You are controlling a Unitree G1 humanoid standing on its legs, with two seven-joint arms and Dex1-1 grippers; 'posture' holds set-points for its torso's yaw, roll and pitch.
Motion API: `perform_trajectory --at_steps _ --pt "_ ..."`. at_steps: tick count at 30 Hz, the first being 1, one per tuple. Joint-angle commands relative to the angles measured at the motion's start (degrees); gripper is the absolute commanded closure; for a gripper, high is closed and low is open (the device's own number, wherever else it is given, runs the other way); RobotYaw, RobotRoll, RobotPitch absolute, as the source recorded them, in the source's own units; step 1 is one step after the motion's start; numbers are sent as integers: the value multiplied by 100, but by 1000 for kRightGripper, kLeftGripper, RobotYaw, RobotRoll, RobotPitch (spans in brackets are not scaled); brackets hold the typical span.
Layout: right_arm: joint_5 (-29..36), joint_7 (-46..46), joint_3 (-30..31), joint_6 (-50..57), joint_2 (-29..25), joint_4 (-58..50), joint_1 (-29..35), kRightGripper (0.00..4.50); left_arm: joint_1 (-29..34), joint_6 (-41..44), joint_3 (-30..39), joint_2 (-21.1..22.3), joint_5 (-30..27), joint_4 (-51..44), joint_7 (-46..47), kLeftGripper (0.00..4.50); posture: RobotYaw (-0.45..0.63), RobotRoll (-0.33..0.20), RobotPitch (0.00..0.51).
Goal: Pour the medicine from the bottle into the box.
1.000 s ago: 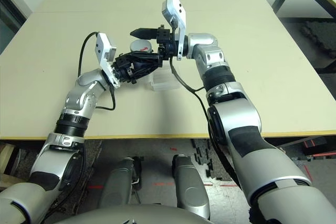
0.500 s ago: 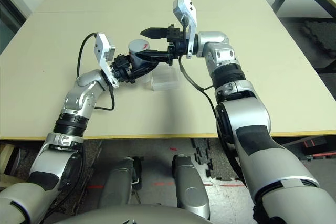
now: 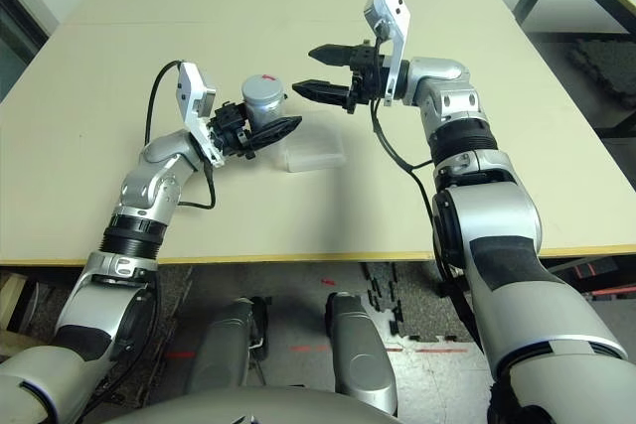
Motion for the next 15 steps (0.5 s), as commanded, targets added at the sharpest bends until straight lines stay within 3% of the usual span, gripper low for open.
perform_trajectory --at_steps 1,7,15 --pt "31 352 2 118 -24 -181 41 0 37 -56 -32 17 48 15 -52 1870 -150 0 153" --pt "112 837 156 498 132 -831 209 0 -13 -73 -57 -21 62 75 -47 1870 -158 0 154" --pt "102 622 178 567 534 -1111 195 0 -47 -106 -88 -69 73 113 -69 1870 -154 0 149"
